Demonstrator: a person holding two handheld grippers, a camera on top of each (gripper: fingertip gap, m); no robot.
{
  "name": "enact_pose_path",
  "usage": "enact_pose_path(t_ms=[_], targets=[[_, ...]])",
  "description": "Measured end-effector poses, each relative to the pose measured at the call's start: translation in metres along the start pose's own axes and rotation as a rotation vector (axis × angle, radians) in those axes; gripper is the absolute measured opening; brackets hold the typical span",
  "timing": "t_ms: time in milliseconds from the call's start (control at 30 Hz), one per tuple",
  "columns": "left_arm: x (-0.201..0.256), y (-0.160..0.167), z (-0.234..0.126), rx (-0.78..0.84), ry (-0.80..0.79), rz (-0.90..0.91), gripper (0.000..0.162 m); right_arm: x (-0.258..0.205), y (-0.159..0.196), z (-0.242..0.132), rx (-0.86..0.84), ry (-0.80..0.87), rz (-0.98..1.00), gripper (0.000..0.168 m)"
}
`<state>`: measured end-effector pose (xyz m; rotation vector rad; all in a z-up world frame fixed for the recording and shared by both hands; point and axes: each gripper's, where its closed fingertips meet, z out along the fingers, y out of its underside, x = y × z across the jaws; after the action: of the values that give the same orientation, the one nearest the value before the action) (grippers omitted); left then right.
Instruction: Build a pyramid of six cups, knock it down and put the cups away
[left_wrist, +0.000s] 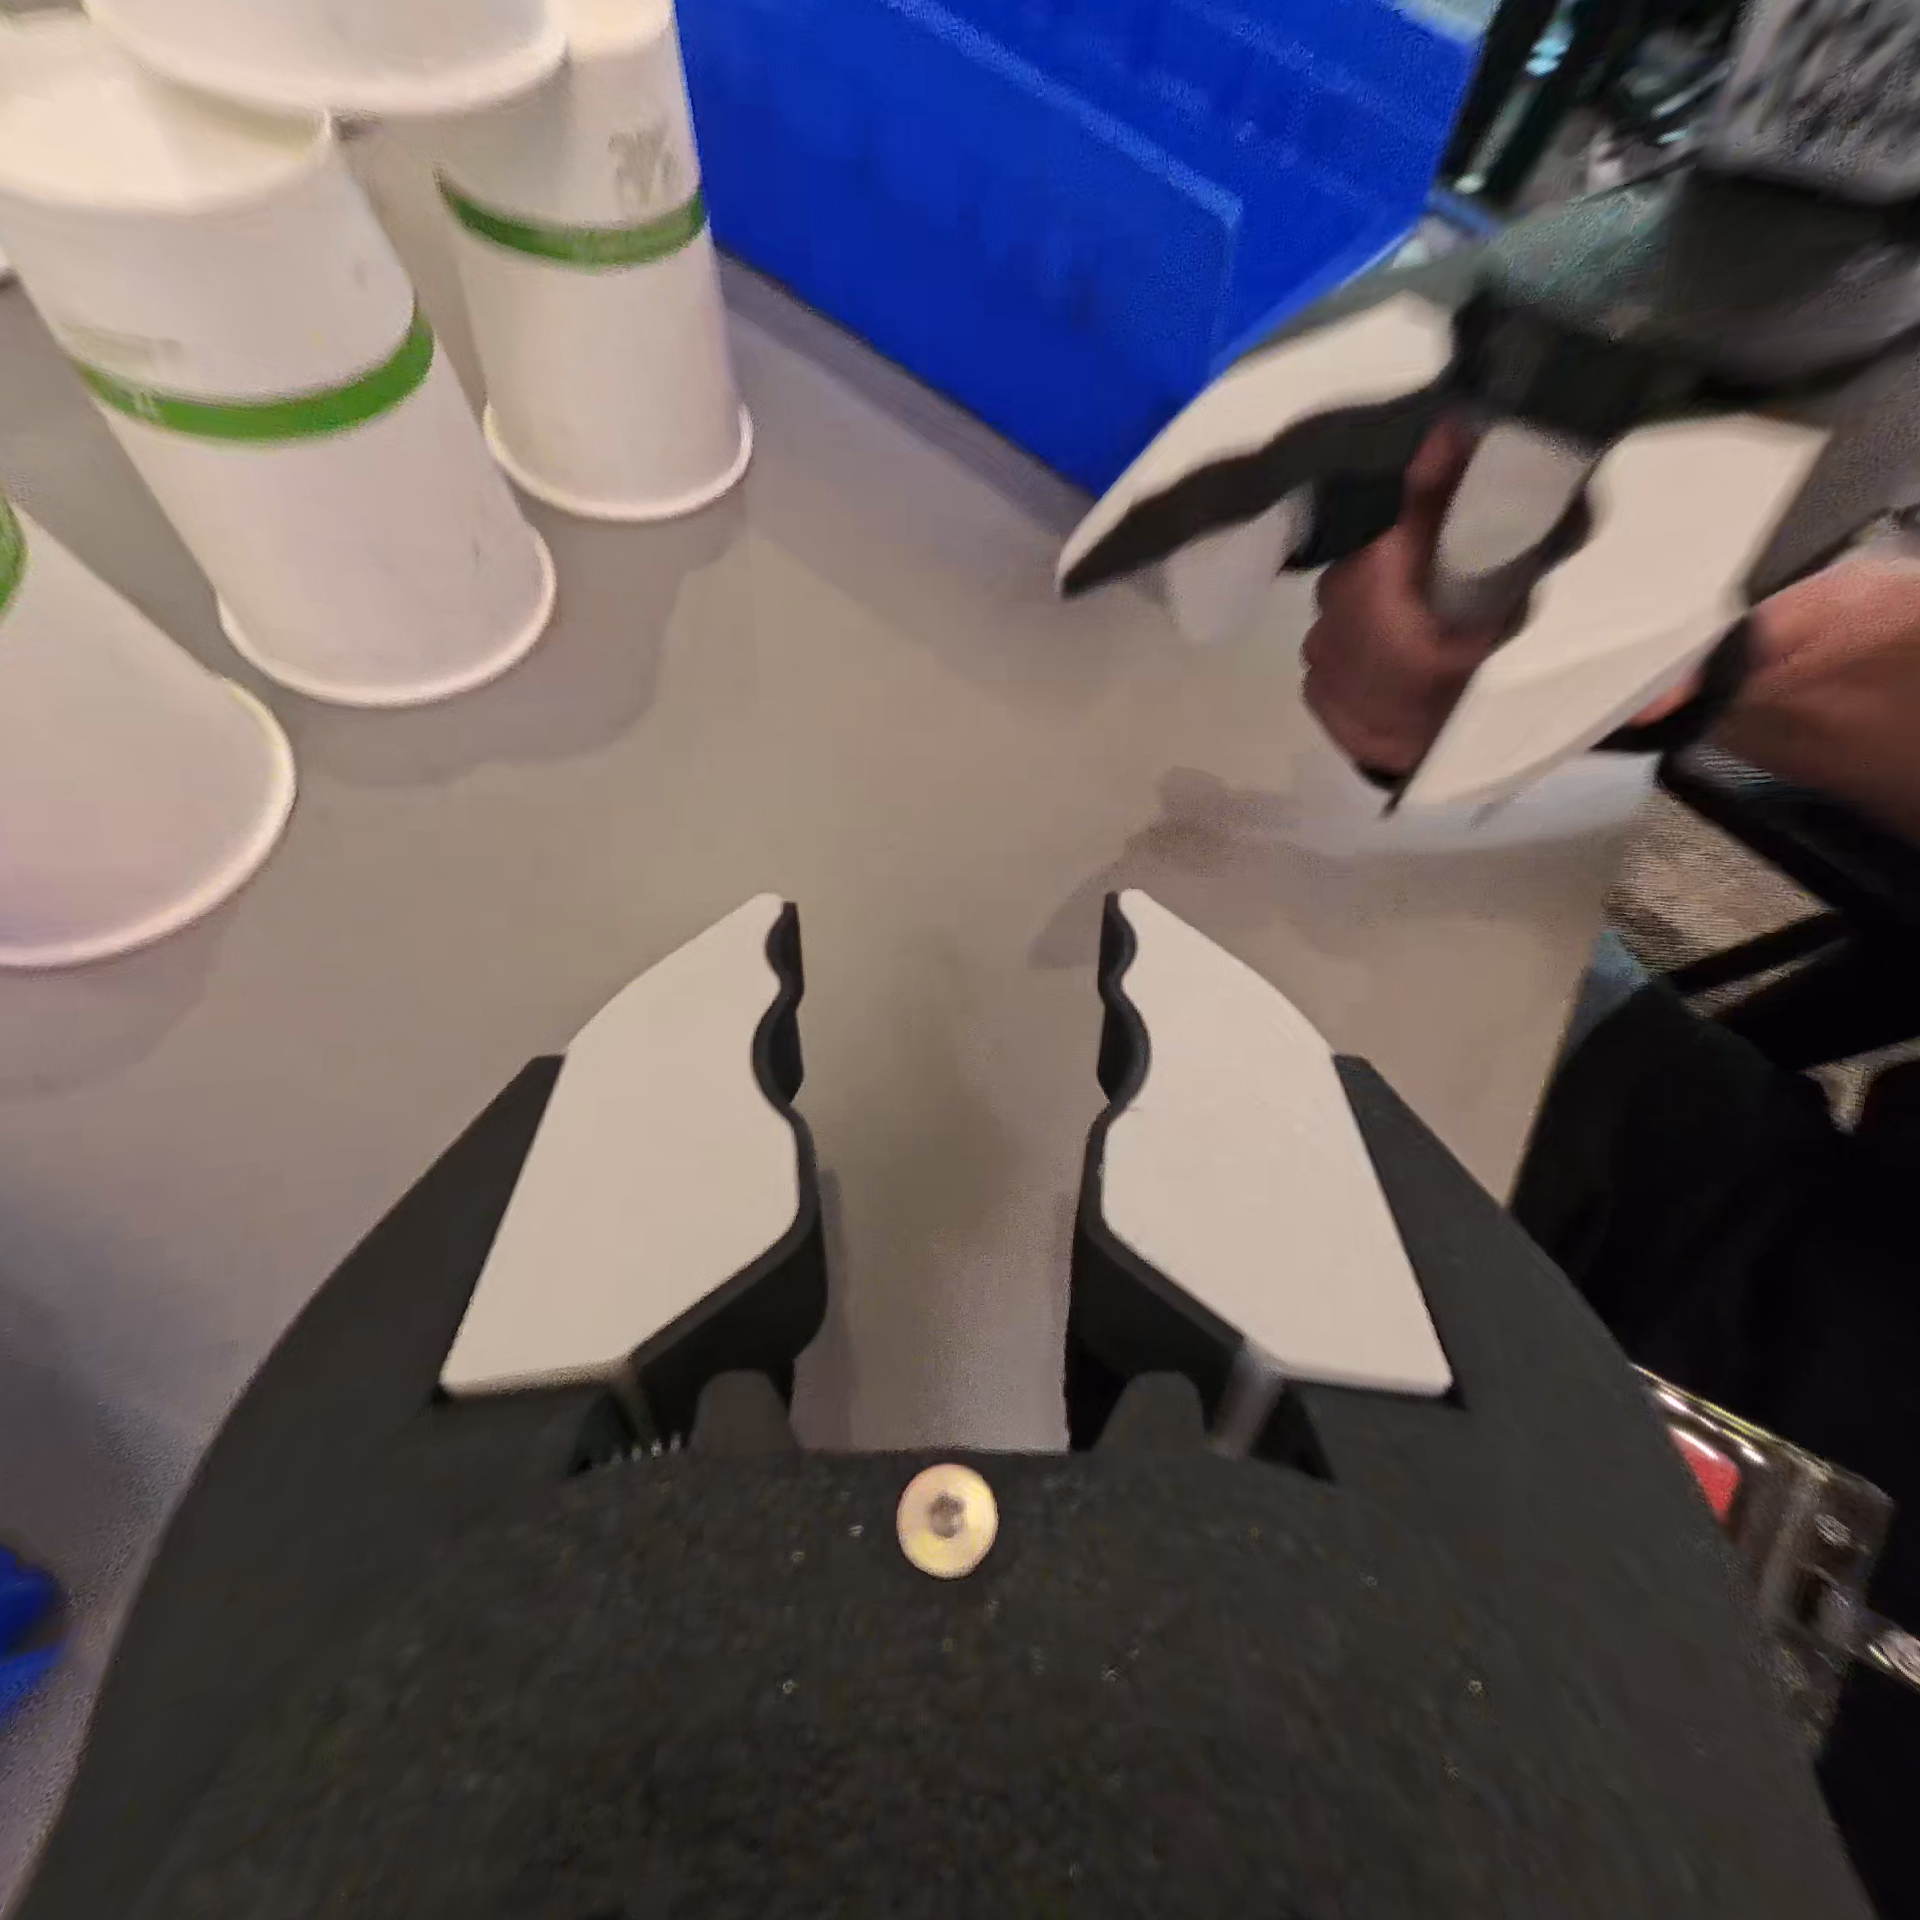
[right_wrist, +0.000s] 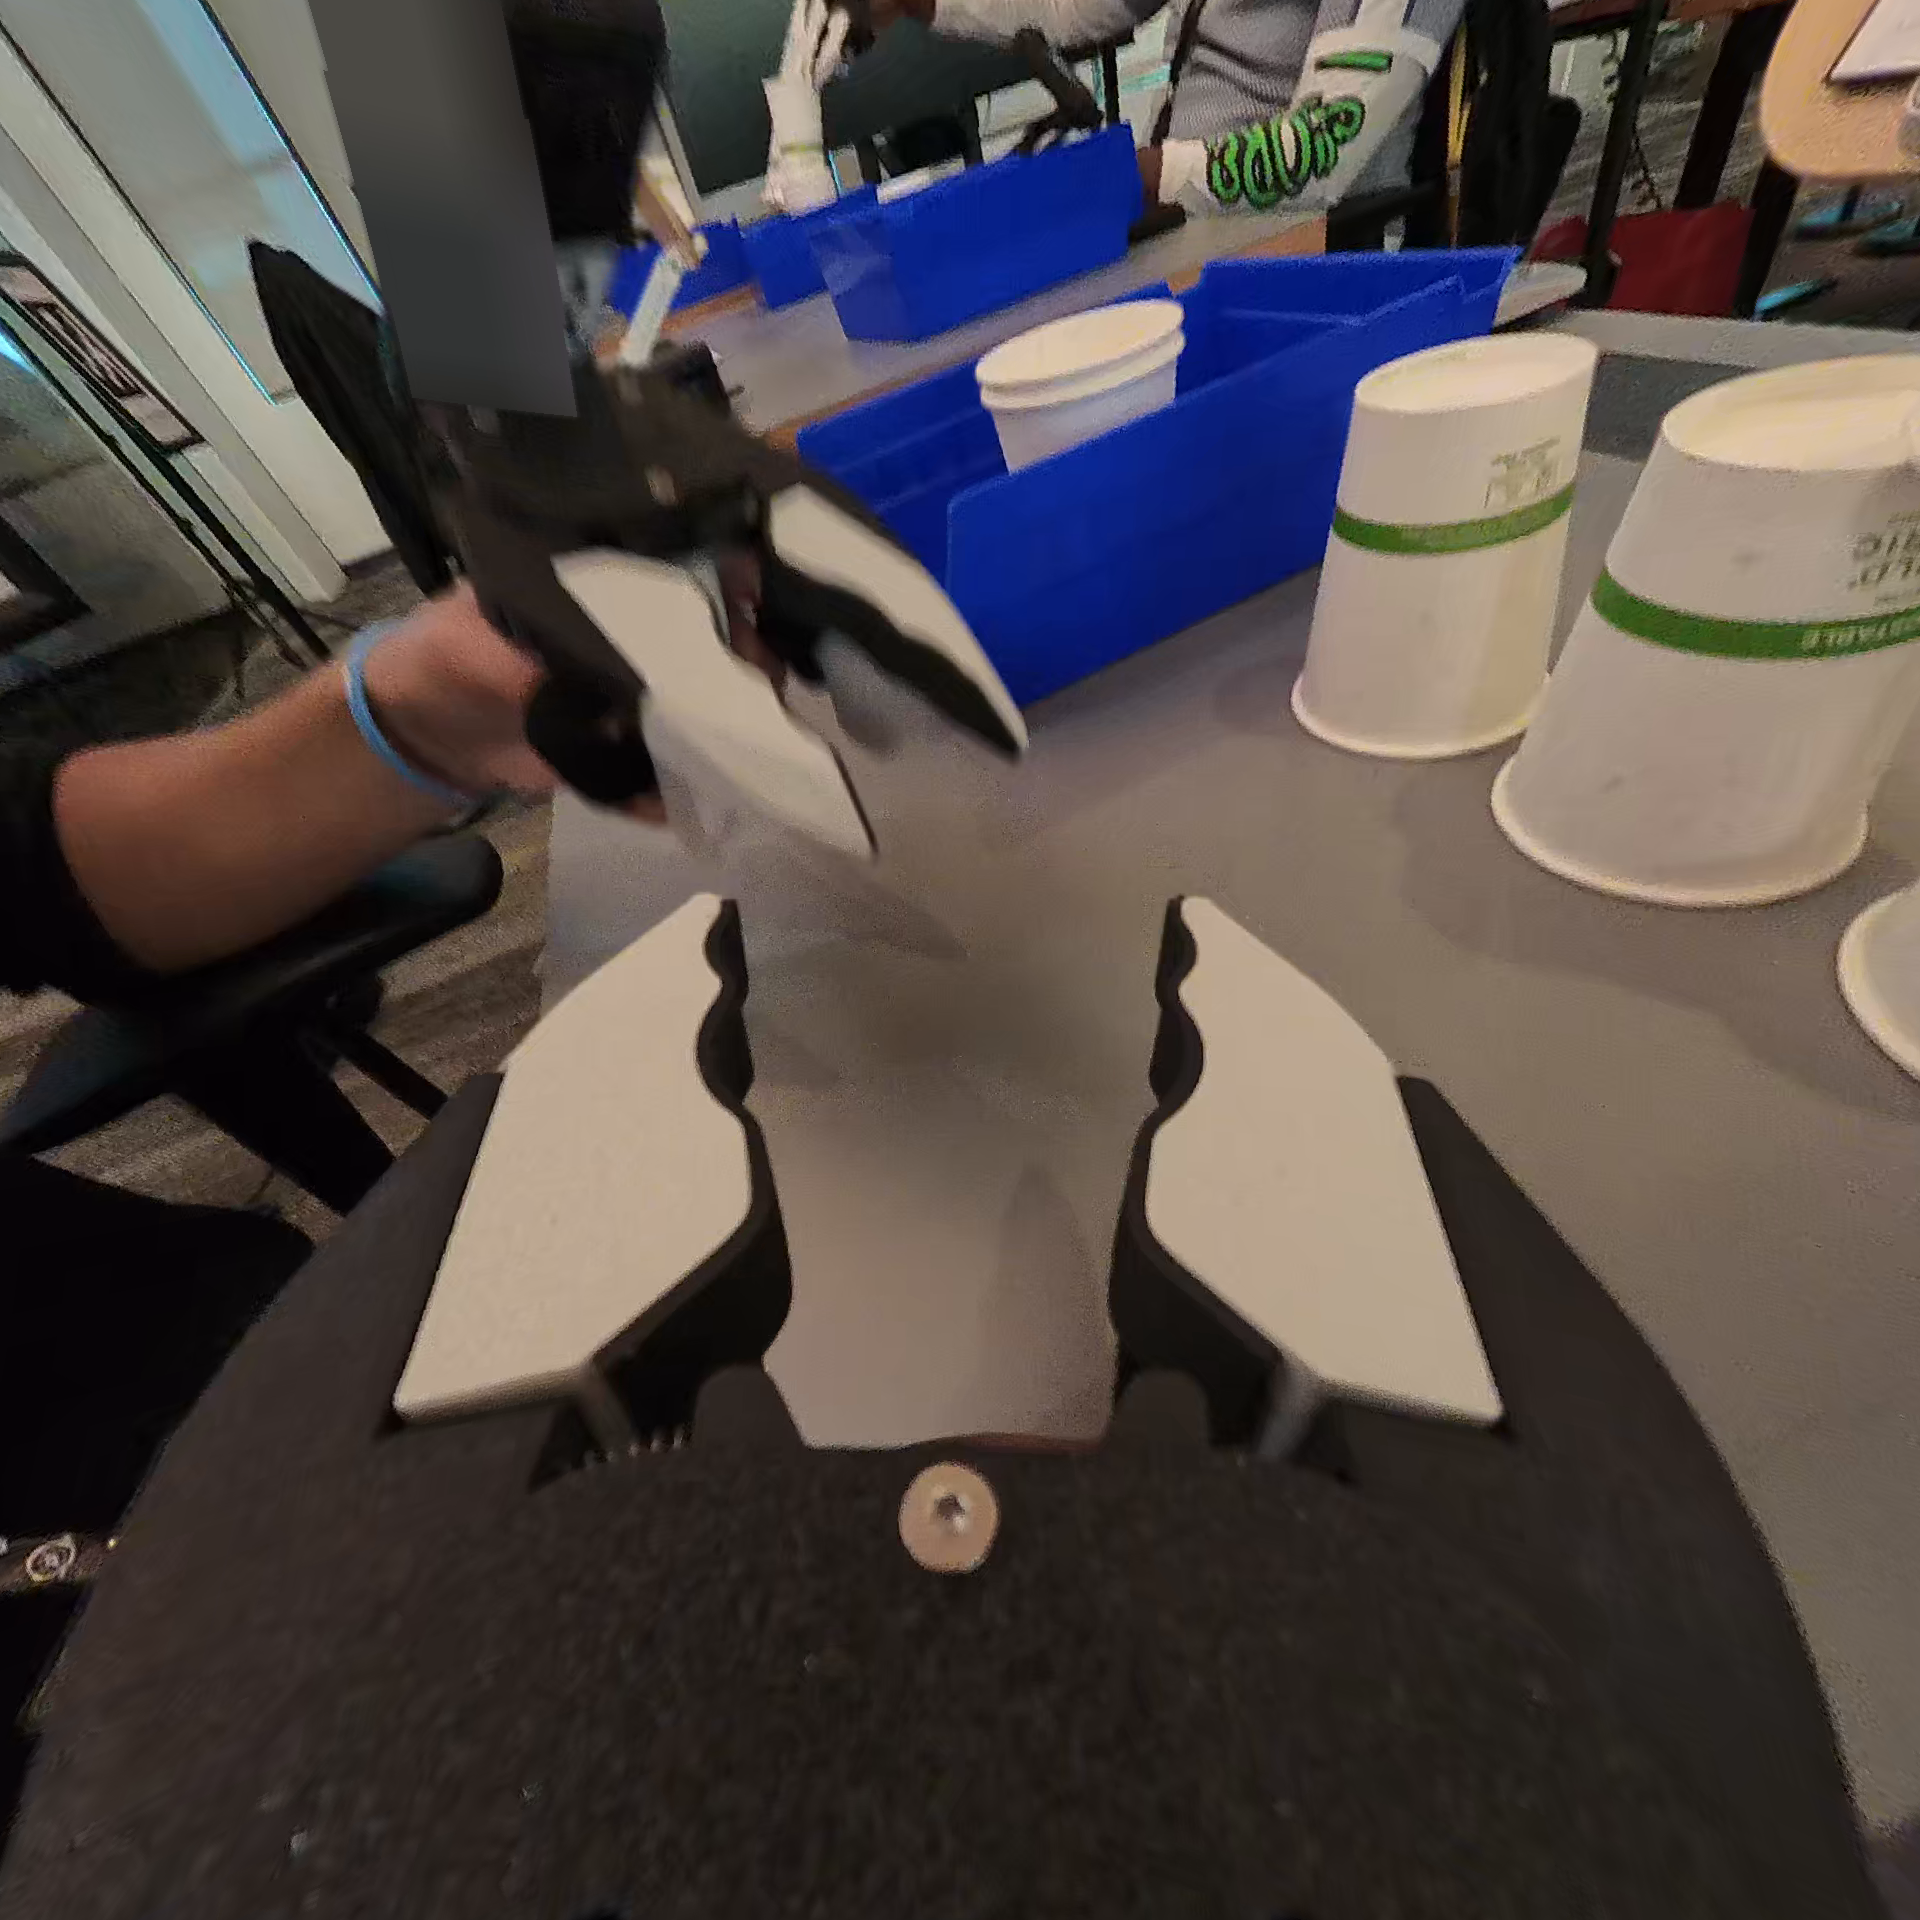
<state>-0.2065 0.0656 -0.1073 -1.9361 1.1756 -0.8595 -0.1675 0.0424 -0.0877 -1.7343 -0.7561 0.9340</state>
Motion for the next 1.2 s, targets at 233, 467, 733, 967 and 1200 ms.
enact_pose_path(t_ms=[233,467,733,967,1200], targets=[[-0.098,-0.048,-0.102,-0.159,-0.290,0.243,0.037,-0.002,-0.004,-0.011,0.049,0.006,-0.008,0.064],[-0.203,-0.003,-0.136,-0.653,-0.366,0.324,0.027,-0.004,0.008,-0.008,-0.015,-0.009,-0.052,0.058],[-0.212,0.002,-0.129,-0.663,-0.293,0.252,0.008,-0.004,0.009,-0.008,-0.008,-0.039,-0.004,0.056],[-0.215,0.012,-0.128,-0.687,-0.279,0.227,0.004,-0.005,0.010,-0.006,-0.015,-0.050,0.009,0.055],[-0.217,0.011,-0.133,-0.670,-0.292,0.225,0.018,-0.006,0.014,-0.004,-0.029,-0.055,0.015,0.055]])
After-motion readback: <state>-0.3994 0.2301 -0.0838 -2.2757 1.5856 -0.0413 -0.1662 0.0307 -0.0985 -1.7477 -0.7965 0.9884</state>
